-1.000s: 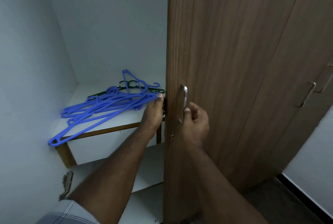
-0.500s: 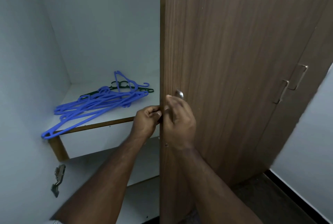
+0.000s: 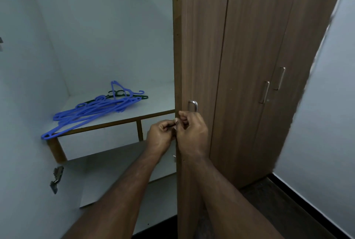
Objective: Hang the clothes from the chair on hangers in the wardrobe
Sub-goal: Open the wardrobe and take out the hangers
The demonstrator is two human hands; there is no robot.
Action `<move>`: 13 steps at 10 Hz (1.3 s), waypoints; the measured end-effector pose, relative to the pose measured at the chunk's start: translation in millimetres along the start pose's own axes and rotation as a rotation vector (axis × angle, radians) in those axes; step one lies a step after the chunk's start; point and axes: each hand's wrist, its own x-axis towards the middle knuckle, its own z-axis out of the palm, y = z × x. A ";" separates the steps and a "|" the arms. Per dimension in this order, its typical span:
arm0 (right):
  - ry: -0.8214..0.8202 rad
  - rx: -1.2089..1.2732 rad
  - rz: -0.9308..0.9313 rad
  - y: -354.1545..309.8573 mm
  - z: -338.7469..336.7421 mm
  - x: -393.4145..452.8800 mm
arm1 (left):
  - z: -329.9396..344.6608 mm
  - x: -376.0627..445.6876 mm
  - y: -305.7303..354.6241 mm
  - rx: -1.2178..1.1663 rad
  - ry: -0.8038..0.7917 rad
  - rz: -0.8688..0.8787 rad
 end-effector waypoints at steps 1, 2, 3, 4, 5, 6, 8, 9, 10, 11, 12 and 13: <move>-0.190 -0.158 -0.230 -11.7 -19.6 -16.5 | 18.3 -31.0 14.9 -0.105 0.021 -0.086; -0.295 -0.311 -0.291 -10.7 -26.3 -22.5 | 33.3 -50.5 23.0 -0.095 -0.021 -0.129; -0.305 -0.439 -0.256 5.6 -41.5 -19.6 | 48.6 -57.8 28.0 -0.054 -0.076 -0.100; -0.162 -0.565 -0.221 18.1 -49.7 -20.9 | 63.4 -63.9 34.7 -0.022 -0.154 -0.092; -0.127 -0.622 -0.125 27.2 -60.7 -17.9 | 79.9 -61.9 36.1 0.033 -0.248 -0.061; -0.093 -0.709 -0.078 40.3 -78.5 -15.6 | 99.4 -61.1 39.9 -0.007 -0.309 -0.054; -0.124 -0.794 0.011 54.0 -117.0 -1.0 | 141.9 -53.7 26.8 0.036 -0.520 -0.010; -0.017 -0.864 0.111 57.4 -128.2 9.3 | 161.7 -55.8 22.3 0.230 -0.620 0.174; -0.128 -0.951 0.162 66.0 -149.1 18.3 | 195.8 -53.4 30.6 0.027 -0.808 0.227; -0.127 -1.003 0.161 81.3 -165.5 25.2 | 221.1 -34.1 15.0 0.225 -0.806 0.517; -0.182 -1.043 0.254 91.6 -179.9 34.3 | 233.9 -18.2 3.7 0.719 -0.851 0.736; -0.242 -1.085 0.376 99.3 -190.7 38.9 | 242.7 -6.0 -2.8 0.891 -0.836 0.784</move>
